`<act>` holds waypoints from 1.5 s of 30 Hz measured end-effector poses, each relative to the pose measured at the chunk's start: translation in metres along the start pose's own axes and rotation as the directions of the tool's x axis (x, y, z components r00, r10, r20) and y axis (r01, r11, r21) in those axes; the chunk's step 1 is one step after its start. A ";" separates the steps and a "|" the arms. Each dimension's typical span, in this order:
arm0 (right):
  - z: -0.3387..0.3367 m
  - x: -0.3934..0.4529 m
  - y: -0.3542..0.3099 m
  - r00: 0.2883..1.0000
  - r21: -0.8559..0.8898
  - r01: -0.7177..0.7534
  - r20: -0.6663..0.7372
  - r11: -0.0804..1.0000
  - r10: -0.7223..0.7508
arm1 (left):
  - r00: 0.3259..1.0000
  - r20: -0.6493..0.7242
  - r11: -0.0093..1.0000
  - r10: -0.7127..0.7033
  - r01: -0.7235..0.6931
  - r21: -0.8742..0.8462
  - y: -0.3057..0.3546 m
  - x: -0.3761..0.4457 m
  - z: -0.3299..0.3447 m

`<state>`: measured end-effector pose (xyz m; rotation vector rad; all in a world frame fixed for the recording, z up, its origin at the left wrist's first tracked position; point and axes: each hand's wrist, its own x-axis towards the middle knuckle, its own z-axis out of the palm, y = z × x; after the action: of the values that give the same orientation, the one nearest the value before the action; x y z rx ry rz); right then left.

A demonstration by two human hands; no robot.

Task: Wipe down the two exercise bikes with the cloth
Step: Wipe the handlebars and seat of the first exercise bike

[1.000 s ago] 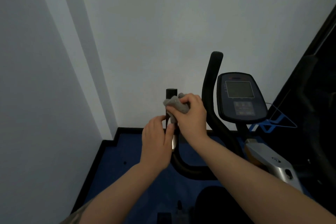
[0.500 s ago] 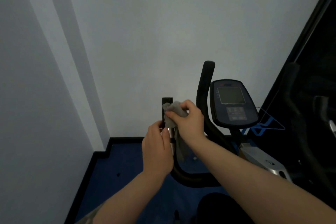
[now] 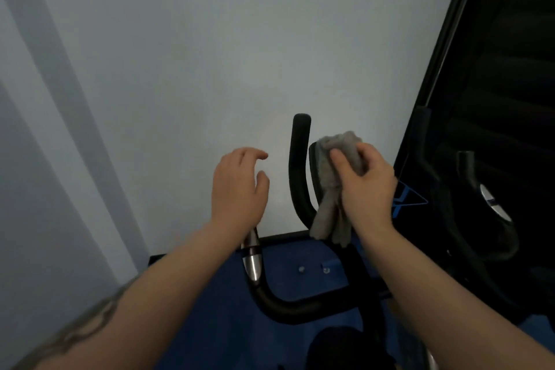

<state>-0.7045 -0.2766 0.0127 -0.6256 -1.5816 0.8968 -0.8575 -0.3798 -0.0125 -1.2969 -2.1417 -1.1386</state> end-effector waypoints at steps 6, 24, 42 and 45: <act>0.025 -0.041 0.042 0.965 -0.516 -0.005 0.221 0.857 0.138 | 0.785 0.592 0.960 -0.183 0.011 0.281 -0.023 0.051 0.022; 0.049 0.007 0.040 0.956 -0.215 -0.176 0.196 0.961 0.219 | 0.973 0.211 0.884 -0.091 -0.019 0.467 -0.025 0.030 0.037; 0.045 0.035 0.044 0.918 0.095 -0.234 0.349 0.968 0.188 | 0.980 0.197 0.909 -0.034 -0.052 0.413 -0.026 0.030 0.036; 0.045 0.057 0.030 0.900 0.207 -0.215 0.421 0.954 0.112 | 0.977 0.211 0.900 -0.036 -0.060 0.433 -0.026 0.031 0.036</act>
<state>-0.7624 -0.2233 0.0183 -0.4125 -1.7591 1.4013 -0.8925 -0.3404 -0.0247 -1.2577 -2.3568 -0.4760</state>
